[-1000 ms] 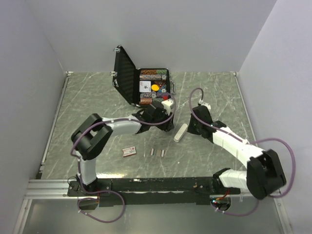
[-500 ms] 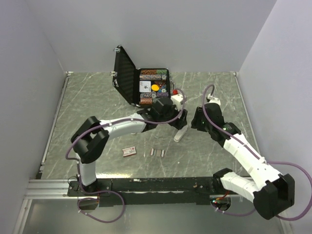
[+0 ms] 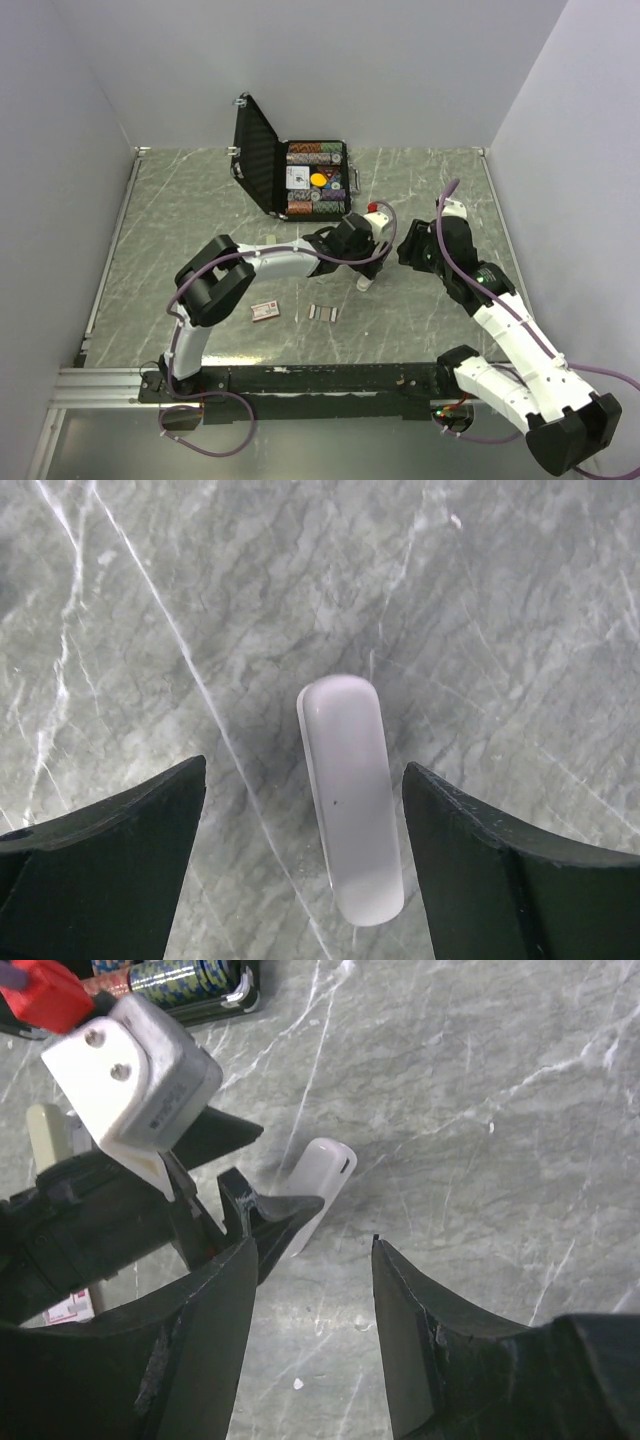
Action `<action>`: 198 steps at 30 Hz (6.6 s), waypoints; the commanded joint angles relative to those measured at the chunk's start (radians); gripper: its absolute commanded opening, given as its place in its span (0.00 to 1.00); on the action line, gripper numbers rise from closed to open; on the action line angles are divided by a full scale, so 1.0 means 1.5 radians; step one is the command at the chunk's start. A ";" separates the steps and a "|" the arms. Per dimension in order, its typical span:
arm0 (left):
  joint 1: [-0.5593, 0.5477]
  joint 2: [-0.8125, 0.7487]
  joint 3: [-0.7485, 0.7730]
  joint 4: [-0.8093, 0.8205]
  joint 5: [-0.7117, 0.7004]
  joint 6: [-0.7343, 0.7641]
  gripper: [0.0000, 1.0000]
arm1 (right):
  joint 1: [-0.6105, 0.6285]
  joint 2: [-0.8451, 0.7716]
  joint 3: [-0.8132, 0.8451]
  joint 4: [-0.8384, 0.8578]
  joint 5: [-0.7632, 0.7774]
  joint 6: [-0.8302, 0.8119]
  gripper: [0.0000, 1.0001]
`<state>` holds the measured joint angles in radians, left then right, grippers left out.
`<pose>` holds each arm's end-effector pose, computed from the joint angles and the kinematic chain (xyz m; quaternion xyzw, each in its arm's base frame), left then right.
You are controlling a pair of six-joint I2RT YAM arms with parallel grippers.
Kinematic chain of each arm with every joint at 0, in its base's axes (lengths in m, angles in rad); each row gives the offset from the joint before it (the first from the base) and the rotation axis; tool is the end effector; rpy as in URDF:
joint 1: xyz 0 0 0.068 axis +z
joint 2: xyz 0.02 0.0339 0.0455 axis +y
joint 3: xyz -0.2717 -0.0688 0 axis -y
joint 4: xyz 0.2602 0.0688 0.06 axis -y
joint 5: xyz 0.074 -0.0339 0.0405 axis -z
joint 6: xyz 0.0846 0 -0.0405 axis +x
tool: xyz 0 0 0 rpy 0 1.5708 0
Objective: Unload the staples from the stapler
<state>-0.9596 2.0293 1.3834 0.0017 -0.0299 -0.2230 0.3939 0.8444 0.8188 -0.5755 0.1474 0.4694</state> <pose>0.2953 -0.4170 0.1532 0.3158 0.8369 -0.2380 0.3784 0.2183 0.0773 0.2808 0.0676 0.8804 0.1353 0.4494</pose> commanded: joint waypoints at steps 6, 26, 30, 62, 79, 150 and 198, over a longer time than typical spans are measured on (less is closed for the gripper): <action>-0.010 0.035 0.064 0.017 -0.002 0.008 0.84 | -0.006 -0.015 -0.002 -0.003 -0.019 0.000 0.57; -0.030 0.071 0.084 0.010 -0.051 0.020 0.68 | -0.005 -0.020 -0.017 0.004 -0.029 0.004 0.57; -0.033 0.077 0.082 0.014 -0.050 0.017 0.65 | -0.005 -0.027 -0.017 0.000 -0.031 0.005 0.57; 0.036 -0.344 -0.139 -0.006 0.263 -0.008 0.01 | -0.007 -0.022 0.033 0.061 -0.261 -0.094 0.53; 0.131 -0.505 -0.297 0.101 0.640 -0.097 0.01 | -0.006 -0.024 0.013 0.232 -0.620 -0.103 0.21; 0.179 -0.508 -0.365 0.390 0.360 -0.270 0.01 | 0.121 0.034 0.036 0.296 -0.420 -0.076 0.00; 0.121 -0.249 -0.301 0.443 0.025 -0.248 0.01 | 0.197 0.288 -0.165 0.711 -0.310 0.010 0.00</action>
<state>-0.7647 1.6146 0.8909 0.5583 0.1318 -0.6235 0.6731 1.2419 0.5926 0.2932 -0.2077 0.4297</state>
